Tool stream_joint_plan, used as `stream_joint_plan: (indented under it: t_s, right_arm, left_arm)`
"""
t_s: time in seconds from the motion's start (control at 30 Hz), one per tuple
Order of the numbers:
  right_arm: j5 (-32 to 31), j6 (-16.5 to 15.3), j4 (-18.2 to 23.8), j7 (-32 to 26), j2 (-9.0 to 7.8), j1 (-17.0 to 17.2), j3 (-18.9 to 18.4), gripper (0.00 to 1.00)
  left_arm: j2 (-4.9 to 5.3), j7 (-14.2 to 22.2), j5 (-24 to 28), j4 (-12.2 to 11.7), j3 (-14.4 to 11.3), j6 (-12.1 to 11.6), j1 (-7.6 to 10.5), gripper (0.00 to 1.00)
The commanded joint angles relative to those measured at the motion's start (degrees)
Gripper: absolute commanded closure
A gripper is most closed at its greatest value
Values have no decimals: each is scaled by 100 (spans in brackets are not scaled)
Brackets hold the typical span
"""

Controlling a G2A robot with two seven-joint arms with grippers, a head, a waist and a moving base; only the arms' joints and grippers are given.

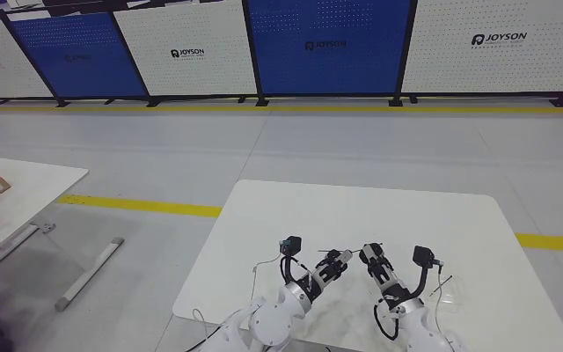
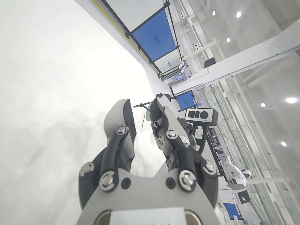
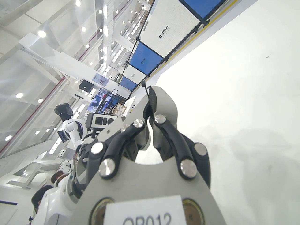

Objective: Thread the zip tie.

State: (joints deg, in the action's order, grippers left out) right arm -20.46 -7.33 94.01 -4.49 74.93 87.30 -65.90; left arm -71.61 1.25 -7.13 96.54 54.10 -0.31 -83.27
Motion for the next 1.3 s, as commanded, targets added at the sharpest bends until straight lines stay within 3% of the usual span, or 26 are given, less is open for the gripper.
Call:
stream_joint_plan:
  t_s: [0.0,0.33,0.77,0.8,0.83,0.87,0.9,0.97,1.07,1.27]
  right_arm:
    - [-18,12,5,7,2,3,2,100]
    - [-99,55,24,-22,9,12,13,100]
    - [-177,90,52,-64,26,-16,64,100]
    - [-182,93,51,-62,27,-17,64,100]
    - [-187,99,50,-60,28,-16,63,100]
    - [-194,112,49,-58,29,-16,61,100]
    - [-202,128,47,-58,29,-16,57,100]
    - [-223,173,45,-56,30,-17,48,100]
    - [-243,208,47,-50,33,-19,43,100]
    - [-247,207,67,-32,34,2,16,100]
  left_arm:
    - [0,-4,4,4,14,-3,-5,77]
    - [-19,-126,-9,1,43,-19,-8,100]
    - [-30,57,131,15,54,-118,-28,100]
    - [-31,56,135,21,61,-102,-31,62]
    - [-30,46,114,26,68,-83,-29,47]
    - [-30,19,84,32,75,-76,-34,24]
    - [-30,15,82,34,80,-78,-39,22]
    - [-28,4,91,35,107,-96,-46,29]
    - [-27,-29,117,39,151,-126,-60,51]
    - [-24,-6,150,44,199,-129,-80,61]
